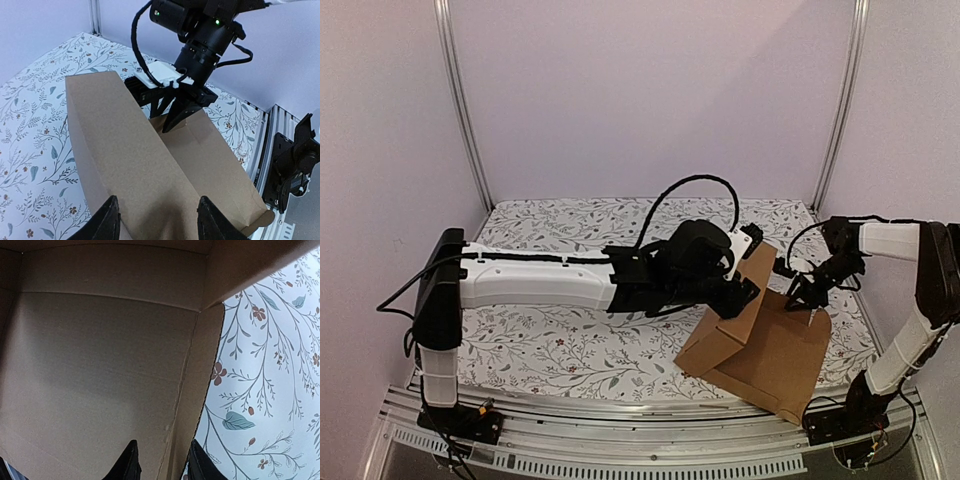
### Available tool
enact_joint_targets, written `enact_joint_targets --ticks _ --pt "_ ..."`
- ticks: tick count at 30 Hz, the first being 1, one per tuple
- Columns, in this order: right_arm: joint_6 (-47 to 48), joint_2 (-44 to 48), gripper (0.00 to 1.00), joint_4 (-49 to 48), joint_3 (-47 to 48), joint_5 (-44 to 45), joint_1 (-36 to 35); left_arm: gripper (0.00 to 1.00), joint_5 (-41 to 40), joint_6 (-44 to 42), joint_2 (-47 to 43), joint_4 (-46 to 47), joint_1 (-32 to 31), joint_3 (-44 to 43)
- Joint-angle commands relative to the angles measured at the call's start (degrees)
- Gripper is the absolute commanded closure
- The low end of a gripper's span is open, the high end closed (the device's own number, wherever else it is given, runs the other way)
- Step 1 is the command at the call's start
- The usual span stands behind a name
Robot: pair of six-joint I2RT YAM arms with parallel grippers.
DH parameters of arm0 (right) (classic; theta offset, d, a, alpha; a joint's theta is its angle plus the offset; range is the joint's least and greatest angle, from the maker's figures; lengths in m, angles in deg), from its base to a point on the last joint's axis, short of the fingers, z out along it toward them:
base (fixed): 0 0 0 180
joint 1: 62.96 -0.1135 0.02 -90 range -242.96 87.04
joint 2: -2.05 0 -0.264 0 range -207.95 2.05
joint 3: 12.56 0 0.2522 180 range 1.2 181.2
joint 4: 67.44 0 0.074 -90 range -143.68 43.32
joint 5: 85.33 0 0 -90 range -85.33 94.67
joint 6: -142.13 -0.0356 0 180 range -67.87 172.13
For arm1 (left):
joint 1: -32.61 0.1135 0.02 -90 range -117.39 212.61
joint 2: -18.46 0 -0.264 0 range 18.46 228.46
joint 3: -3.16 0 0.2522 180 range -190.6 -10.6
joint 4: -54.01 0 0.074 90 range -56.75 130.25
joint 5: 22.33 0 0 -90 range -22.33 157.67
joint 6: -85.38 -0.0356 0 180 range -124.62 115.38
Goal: Fold the paper box
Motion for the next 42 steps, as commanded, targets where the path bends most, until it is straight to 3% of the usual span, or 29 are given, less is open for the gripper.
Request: enact_joint_targets --ticks 1,8,17,25,32,36,42 --pt "1.0 0.8 0.68 1.2 -1.4 -0.5 -0.2 0.48 3.0 1.2 2.7 -7.5 -1.0 2.3" --pt "1.6 6.8 0.72 3.7 -1.4 -3.5 -0.2 0.48 2.4 1.3 2.7 -7.3 -1.0 2.9" --pt "1.5 1.8 0.74 3.4 -2.1 -3.0 -0.2 0.48 2.7 1.9 2.9 -7.2 -1.1 2.7" --pt "-1.1 5.4 0.65 4.9 2.6 -6.2 4.5 0.48 1.2 1.3 2.0 -8.5 -0.9 2.9" --pt "-1.7 -1.4 0.59 4.7 5.2 -4.8 4.6 0.48 1.3 1.1 1.4 -8.5 -0.9 2.7" --pt "-0.9 -4.5 0.66 6.0 4.4 -5.2 4.5 0.48 1.0 1.0 1.5 -8.6 -0.8 3.0" --pt "4.5 -2.1 0.75 8.7 1.3 -6.2 4.4 0.48 -0.4 1.8 0.7 -8.2 -0.3 4.6"
